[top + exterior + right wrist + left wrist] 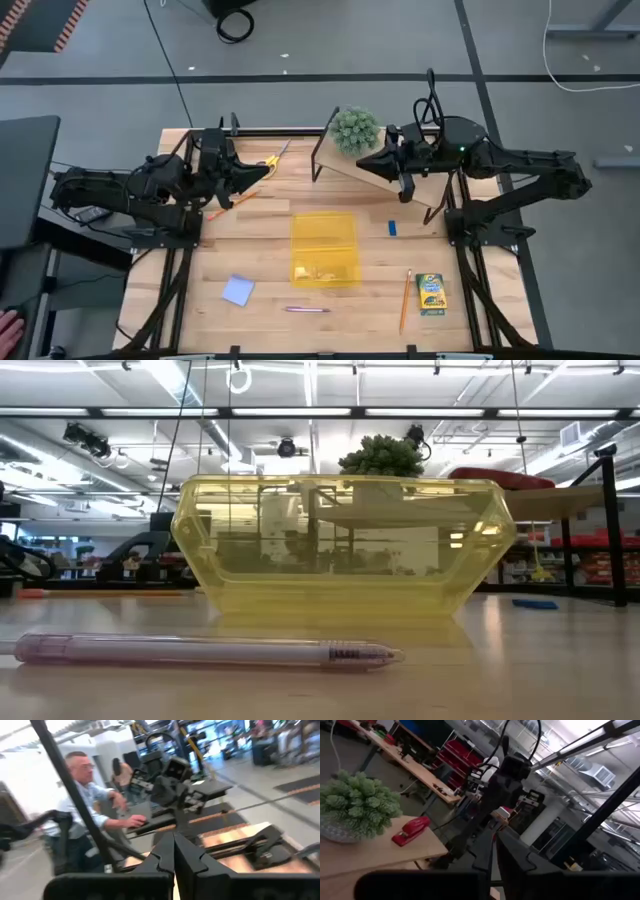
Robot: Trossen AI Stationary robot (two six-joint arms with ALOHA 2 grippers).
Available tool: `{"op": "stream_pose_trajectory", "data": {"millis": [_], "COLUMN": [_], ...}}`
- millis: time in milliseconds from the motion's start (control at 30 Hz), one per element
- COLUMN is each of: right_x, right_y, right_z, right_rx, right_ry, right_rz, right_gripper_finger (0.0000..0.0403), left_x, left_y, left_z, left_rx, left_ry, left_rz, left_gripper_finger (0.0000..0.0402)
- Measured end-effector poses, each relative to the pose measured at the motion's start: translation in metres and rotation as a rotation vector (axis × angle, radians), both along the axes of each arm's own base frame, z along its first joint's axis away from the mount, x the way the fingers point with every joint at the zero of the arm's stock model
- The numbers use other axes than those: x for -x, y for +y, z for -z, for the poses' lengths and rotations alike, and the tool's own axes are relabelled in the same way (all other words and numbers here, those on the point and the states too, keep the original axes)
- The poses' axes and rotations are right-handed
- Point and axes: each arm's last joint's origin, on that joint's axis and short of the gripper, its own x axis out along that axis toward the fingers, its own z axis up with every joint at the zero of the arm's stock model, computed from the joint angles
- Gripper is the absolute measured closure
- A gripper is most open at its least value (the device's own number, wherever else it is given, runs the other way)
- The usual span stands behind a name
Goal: Pack school essentials
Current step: Put the right pencil into the supply box
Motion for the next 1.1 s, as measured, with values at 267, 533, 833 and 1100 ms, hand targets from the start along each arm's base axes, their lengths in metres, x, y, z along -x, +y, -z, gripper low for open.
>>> {"op": "stream_pose_trajectory", "data": {"millis": [267, 533, 833, 1100], "right_x": [0.0, 0.0, 0.002, 0.002], "right_y": [-0.002, -0.001, -0.004, -0.007], "right_z": [0.005, 0.016, 0.023, 0.022], "right_rx": [0.0, -0.06, -0.212, -0.249], "right_ry": [0.05, 0.165, 0.228, 0.203], "right_rz": [0.053, 0.028, 0.151, 0.252], "right_gripper_finger": [0.0395, 0.0348, 0.0146, 0.0058], "left_x": [-0.001, -0.004, -0.006, -0.006], "left_y": [0.0, 0.0, -0.001, 0.0], "left_z": [-0.002, 0.0, 0.002, 0.001], "left_rx": [0.001, 0.006, -0.002, -0.051], "left_ry": [-0.029, -0.013, -0.002, 0.007], "left_rz": [0.0, 0.001, -0.001, -0.014], "left_gripper_finger": [0.0323, 0.0199, 0.0106, 0.011]}}
